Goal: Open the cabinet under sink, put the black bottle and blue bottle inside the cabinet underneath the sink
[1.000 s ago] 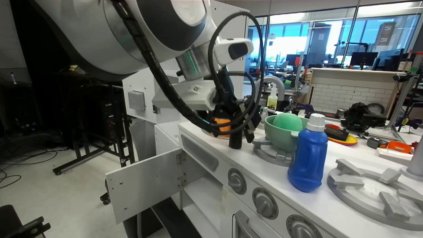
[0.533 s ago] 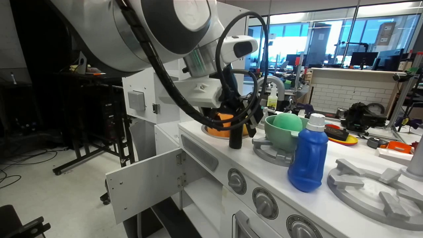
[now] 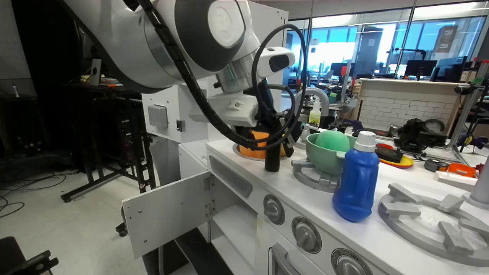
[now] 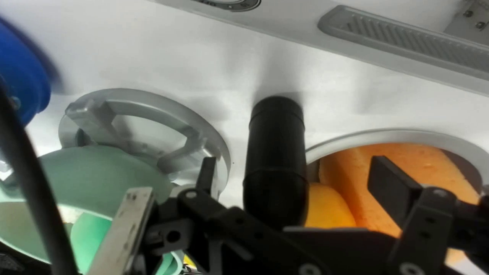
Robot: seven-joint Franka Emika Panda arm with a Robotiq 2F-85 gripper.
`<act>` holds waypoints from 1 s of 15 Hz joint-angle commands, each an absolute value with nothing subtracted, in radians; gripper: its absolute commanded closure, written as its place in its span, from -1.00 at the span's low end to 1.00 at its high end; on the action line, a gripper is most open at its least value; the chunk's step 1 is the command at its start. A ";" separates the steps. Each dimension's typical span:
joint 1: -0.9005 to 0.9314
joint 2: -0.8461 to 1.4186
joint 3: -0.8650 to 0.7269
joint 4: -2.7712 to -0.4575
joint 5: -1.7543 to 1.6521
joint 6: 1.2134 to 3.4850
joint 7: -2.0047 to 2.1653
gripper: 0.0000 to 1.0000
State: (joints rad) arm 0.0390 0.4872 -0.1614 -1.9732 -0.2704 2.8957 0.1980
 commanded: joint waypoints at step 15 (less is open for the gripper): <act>0.049 0.497 -0.171 -1.944 -0.250 2.838 0.137 0.89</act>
State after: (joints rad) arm 0.0398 0.5345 -0.1631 -1.9259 -0.2686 2.8843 0.1813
